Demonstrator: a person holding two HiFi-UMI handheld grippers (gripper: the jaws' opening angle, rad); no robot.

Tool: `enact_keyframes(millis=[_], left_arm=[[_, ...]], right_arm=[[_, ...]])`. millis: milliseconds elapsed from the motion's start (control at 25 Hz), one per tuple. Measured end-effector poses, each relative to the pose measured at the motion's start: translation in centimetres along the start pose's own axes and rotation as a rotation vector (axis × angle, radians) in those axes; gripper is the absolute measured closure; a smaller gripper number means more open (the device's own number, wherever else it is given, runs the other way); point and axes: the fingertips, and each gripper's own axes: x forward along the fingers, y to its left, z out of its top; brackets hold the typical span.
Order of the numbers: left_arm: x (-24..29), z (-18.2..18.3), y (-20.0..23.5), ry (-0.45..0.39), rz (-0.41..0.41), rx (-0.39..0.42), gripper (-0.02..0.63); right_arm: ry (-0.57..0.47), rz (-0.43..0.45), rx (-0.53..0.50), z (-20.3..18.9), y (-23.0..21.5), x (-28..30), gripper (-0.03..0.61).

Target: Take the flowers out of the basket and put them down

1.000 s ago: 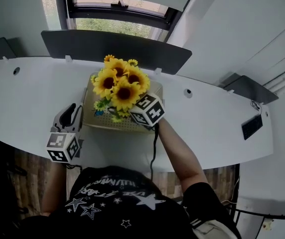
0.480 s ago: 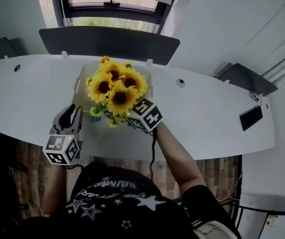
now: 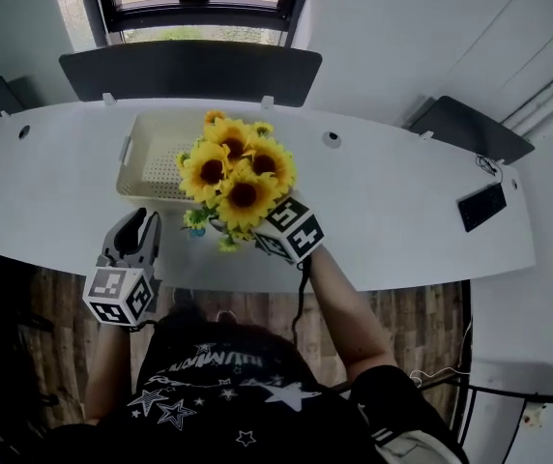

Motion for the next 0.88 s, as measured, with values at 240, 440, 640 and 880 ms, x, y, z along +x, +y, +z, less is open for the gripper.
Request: enact_keyframes(millis=[240,440,640,880], left_arm=[[2.1,0.6,-4.3,-0.011,-0.097,0.024,0.528],[3.4,-0.2,-6.7,0.017,-0.175,0.045,0.528],[2.2,-1.0,-8.5,0.001,-0.225,0.05,0.528],[0.8,-1.5,-9.0,0.014,-0.296,0.031,0.533]], right_arm=[[0.017,-0.117,0.019,-2.7,-2.1,-4.2,0.06],[-0.003,-0.243,0.093,-5.3,-4.1,-7.9,0.06],[0.0,-0.347,0.15,-8.3,-3.2,-11.3,0.06],[0.021,-0.409,0.214,-9.6,-1.4,-12.3,0.06]])
